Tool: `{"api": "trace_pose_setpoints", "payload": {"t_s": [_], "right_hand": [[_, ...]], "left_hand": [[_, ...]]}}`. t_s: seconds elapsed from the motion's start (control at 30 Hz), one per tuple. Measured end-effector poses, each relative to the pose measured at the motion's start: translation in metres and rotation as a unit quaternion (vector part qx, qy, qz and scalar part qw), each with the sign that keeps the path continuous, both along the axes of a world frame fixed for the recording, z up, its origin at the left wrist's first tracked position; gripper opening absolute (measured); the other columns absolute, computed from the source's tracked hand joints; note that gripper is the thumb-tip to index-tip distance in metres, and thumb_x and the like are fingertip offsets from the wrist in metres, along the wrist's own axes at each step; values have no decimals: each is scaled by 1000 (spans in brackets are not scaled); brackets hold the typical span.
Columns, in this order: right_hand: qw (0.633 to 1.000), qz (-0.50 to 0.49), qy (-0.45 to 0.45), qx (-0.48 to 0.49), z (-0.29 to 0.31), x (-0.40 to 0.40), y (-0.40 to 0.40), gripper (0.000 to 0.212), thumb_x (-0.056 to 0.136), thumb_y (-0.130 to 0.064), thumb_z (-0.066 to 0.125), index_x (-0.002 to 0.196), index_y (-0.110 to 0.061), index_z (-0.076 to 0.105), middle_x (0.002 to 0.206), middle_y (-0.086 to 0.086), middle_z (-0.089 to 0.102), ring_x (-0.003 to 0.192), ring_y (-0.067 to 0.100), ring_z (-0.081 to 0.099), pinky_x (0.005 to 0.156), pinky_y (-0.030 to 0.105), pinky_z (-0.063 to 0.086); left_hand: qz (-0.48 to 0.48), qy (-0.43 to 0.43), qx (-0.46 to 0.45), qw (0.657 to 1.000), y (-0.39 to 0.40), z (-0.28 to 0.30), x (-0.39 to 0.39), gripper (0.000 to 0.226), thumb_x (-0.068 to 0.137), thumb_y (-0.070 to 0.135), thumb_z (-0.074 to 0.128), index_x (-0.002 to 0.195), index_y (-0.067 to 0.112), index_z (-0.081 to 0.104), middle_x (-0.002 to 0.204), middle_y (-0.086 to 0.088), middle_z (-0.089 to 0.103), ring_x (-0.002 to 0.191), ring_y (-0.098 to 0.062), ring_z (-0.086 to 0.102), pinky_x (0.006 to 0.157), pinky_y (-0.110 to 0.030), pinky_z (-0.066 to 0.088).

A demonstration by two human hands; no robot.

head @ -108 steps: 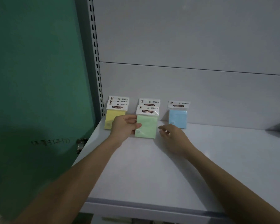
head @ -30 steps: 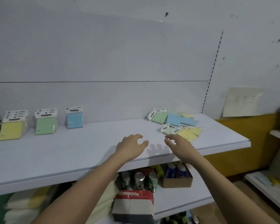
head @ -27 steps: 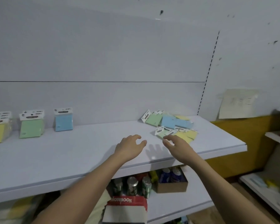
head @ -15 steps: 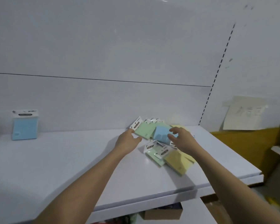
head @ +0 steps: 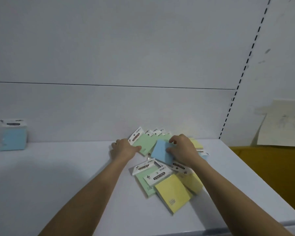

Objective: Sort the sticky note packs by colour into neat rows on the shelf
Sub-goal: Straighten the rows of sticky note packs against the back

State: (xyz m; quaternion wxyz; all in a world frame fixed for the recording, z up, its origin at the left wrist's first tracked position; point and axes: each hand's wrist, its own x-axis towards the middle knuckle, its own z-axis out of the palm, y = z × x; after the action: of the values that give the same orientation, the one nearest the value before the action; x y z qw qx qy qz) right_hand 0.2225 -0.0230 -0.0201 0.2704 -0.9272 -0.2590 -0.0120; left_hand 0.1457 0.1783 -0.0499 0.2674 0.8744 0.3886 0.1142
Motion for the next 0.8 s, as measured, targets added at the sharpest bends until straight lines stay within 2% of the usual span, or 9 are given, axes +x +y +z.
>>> {"api": "trace_pose_setpoints", "payload": {"t_s": [0.13, 0.23, 0.3, 0.43, 0.5, 0.57, 0.67, 0.73, 0.8], "right_hand": [[998, 22, 54, 35, -6, 10, -4, 35, 84, -26, 71, 112, -10, 59, 110, 7, 60, 96, 26, 58, 79, 35, 48], [991, 69, 90, 65, 2, 17, -11, 21, 85, -23, 70, 97, -7, 63, 89, 5, 63, 75, 18, 58, 61, 28, 45], [976, 88, 142, 139, 8, 23, -15, 17, 85, -18, 70, 90, -5, 63, 82, 9, 66, 66, 19, 61, 60, 33, 52], [878, 138, 339, 310, 19, 23, -16, 12, 90, -6, 63, 91, -2, 52, 71, 17, 65, 61, 31, 67, 67, 49, 60], [846, 158, 388, 328, 21, 17, -10, 12, 91, -7, 62, 93, -5, 50, 69, 14, 69, 65, 29, 70, 56, 38, 58], [815, 169, 427, 352, 22, 5, -1, 15, 91, -5, 61, 103, -5, 52, 89, 16, 71, 71, 25, 73, 51, 29, 56], [757, 207, 482, 390, 22, -16, 14, 43, 88, 6, 59, 125, -12, 49, 114, 20, 60, 88, 33, 71, 71, 39, 62], [735, 231, 511, 380, 23, -33, 23, 49, 85, 8, 60, 124, -20, 51, 113, 19, 58, 87, 38, 71, 75, 48, 60], [733, 243, 524, 361, 25, -52, 34, 41, 83, 6, 63, 116, -17, 54, 107, 20, 62, 81, 38, 70, 74, 49, 59]], "left_hand": [[10, -104, -78, 991, -7, 0, -3, 42, 73, 39, 77, 103, 20, 55, 107, -1, 64, 109, -27, 54, 93, -41, 46], [9, -269, -227, 936, -18, 10, -14, 38, 75, 4, 77, 103, 10, 52, 98, -6, 64, 90, -24, 64, 85, -44, 55], [30, -342, -288, 894, -25, 21, -25, 35, 77, -11, 70, 98, 7, 48, 93, -11, 59, 79, -23, 63, 79, -42, 56], [71, -397, -308, 862, -31, 37, -55, 20, 86, -5, 62, 104, 0, 53, 101, -17, 62, 80, -26, 65, 74, -37, 59], [95, -416, -308, 850, -34, 44, -75, 17, 89, -2, 60, 105, -1, 55, 100, -16, 64, 79, -26, 65, 64, -29, 60], [109, -433, -306, 841, -38, 49, -95, 16, 90, 0, 59, 106, 1, 56, 96, -15, 64, 77, -26, 65, 57, -25, 59], [126, -444, -298, 835, -39, 51, -127, 15, 90, 2, 60, 105, 4, 57, 95, -13, 66, 76, -25, 67, 55, -24, 57], [141, -447, -291, 834, -37, 51, -149, 17, 90, 3, 61, 106, 3, 57, 95, -14, 68, 76, -24, 68, 56, -25, 57], [150, -453, -285, 831, -32, 50, -171, 17, 90, 3, 61, 107, 3, 57, 97, -14, 68, 76, -24, 67, 57, -26, 57]]}}
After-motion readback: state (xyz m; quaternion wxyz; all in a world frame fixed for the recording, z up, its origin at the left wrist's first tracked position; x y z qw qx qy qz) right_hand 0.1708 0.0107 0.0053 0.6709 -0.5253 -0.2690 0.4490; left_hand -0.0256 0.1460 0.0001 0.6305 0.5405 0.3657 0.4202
